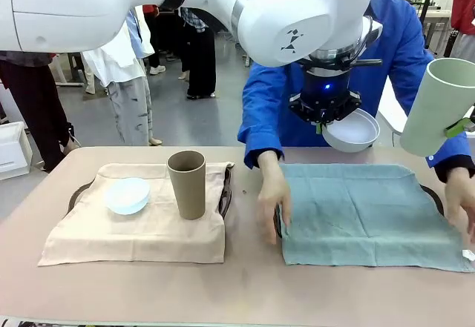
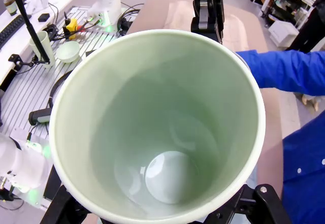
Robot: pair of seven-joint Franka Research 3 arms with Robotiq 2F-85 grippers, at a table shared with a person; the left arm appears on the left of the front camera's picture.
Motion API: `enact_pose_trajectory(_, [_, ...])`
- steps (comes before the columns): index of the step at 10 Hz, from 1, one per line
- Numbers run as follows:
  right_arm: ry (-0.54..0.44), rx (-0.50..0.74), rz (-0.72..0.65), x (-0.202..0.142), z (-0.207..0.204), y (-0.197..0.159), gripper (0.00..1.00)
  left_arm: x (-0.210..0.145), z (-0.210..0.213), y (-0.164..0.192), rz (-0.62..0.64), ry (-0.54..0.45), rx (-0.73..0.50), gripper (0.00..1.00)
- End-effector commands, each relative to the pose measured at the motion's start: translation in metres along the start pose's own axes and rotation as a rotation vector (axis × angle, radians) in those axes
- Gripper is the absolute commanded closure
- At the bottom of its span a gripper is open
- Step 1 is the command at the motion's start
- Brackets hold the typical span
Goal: Set up a tray with a mat and arrange the tableware.
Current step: Place the Picnic Bowl and Reusable plastic cup back onto the Handle tray in front of the human's position.
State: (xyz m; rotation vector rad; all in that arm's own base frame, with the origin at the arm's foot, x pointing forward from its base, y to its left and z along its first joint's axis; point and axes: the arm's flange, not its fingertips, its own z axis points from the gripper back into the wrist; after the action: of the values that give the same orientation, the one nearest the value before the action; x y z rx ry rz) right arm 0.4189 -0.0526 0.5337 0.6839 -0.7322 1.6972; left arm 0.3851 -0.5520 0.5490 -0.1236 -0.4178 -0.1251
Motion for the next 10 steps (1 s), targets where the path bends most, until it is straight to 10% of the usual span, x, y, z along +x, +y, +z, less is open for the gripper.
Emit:
enact_pose_trajectory(1, [0.01,0.0,0.006,0.0004,0.0015,-0.0015,1.0,0.0027,0.0005,0.0001,-0.012,-0.017,-0.01,1.0])
enact_pose_trajectory(10, [0.01,0.0,0.006,0.0004,0.0015,-0.0015,1.0,0.0027,0.0005,0.0001,-0.012,-0.017,-0.01,1.0])
